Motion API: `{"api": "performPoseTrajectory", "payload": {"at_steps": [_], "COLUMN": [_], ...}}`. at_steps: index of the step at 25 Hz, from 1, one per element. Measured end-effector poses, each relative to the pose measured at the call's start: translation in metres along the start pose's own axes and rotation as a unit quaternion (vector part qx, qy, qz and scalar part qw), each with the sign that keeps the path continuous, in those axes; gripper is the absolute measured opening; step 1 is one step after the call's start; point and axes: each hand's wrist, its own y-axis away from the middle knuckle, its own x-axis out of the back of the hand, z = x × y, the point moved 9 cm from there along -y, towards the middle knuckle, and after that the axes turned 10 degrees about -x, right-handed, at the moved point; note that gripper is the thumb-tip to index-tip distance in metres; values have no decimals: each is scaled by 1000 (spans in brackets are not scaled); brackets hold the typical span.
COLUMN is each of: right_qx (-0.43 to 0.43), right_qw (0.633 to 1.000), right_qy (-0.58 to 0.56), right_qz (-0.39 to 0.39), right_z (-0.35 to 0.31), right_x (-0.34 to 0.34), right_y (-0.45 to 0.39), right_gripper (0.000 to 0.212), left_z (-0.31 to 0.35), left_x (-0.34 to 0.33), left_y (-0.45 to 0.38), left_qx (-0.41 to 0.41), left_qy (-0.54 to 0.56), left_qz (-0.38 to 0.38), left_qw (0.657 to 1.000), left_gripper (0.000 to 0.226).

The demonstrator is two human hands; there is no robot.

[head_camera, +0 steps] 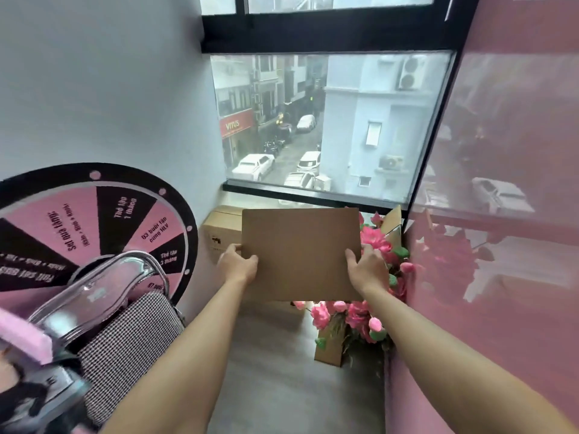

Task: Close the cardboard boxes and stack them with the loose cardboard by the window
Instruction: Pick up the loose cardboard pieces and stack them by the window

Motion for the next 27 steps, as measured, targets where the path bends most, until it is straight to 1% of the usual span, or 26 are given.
{"api": "performPoseTrajectory", "payload": {"at_steps": [4, 7, 11, 16, 18, 20, 22, 24, 27], "right_qx": [-12, -17, -33, -56, -70, -105, -153, -192, -222], "right_qw": [1000, 1000, 998, 992, 989, 986, 979, 972, 967], "right_qy": [19, 14, 14, 35, 42, 47, 49, 55, 63], "right_qz": [-9, -21, -61, -110, -120, -123, -125, -123, -111], "right_z": [0, -6, -9, -17, -17, -12, -4, 0, 8], "right_x": [-46, -93, -156, -238, -274, -309, -341, -364, -396], "right_y": [-92, -169, -247, -326, -354, -381, -399, -417, -451], "right_gripper": [51, 52, 52, 53, 53, 53, 53, 52, 49], "left_z": [-12, -16, -28, -69, -85, -100, -117, -132, -156], "left_x": [-63, -104, -144, -189, -210, -235, -261, -286, -327], "left_y": [-87, -158, -230, -318, -359, -406, -449, -487, -536], "left_qx": [4, 5, 25, 69, 76, 76, 83, 87, 103], "left_qy": [-51, -55, -86, -87, -98, -101, -113, -120, -114], "left_qz": [-33, -30, -31, -50, -70, -95, -136, -174, -216], "left_qw": [998, 998, 995, 992, 990, 987, 981, 974, 964], "left_gripper": [45, 43, 43, 45, 44, 44, 45, 46, 47]}}
